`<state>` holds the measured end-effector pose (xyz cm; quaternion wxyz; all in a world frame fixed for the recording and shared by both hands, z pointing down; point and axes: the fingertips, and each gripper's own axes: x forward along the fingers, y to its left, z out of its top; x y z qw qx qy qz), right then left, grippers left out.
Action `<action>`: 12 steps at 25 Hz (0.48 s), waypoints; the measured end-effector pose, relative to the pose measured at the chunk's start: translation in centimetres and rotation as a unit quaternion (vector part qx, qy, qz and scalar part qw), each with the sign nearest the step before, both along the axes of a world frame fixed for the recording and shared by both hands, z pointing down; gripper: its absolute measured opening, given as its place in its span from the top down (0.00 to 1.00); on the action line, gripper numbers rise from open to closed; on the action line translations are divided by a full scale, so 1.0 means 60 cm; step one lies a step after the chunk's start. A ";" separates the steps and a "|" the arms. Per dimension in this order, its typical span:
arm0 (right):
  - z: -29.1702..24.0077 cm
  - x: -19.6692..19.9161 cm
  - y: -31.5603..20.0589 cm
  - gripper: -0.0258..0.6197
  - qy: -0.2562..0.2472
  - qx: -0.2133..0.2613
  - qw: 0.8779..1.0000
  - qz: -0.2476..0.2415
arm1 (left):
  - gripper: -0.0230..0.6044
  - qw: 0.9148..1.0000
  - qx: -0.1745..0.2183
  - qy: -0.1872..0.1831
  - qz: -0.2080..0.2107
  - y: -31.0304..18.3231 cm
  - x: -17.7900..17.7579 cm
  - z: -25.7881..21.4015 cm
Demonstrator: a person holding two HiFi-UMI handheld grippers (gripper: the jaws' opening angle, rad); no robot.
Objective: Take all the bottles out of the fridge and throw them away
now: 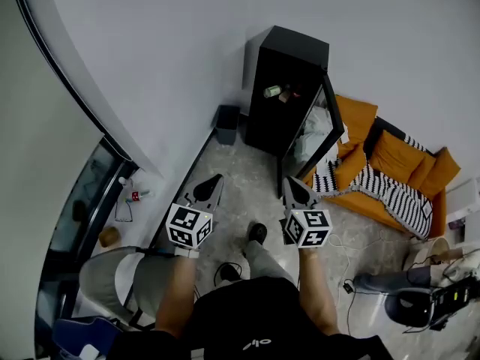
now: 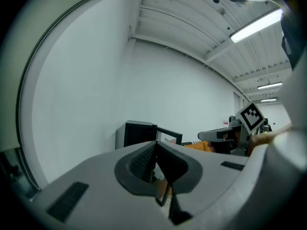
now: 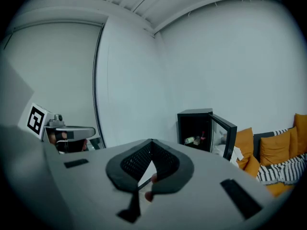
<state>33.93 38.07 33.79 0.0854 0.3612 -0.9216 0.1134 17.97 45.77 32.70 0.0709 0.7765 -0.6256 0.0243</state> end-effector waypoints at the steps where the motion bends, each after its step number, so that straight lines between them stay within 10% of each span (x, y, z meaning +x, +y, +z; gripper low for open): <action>1: 0.004 -0.001 -0.008 0.96 0.000 -0.002 1.000 0.002 | 0.97 1.000 -0.001 -0.001 0.002 -0.008 -0.001 0.003; 12: 0.030 -0.077 -0.195 0.96 0.004 0.001 1.000 -0.005 | 0.97 1.000 -0.013 -0.018 0.008 -0.191 -0.068 0.023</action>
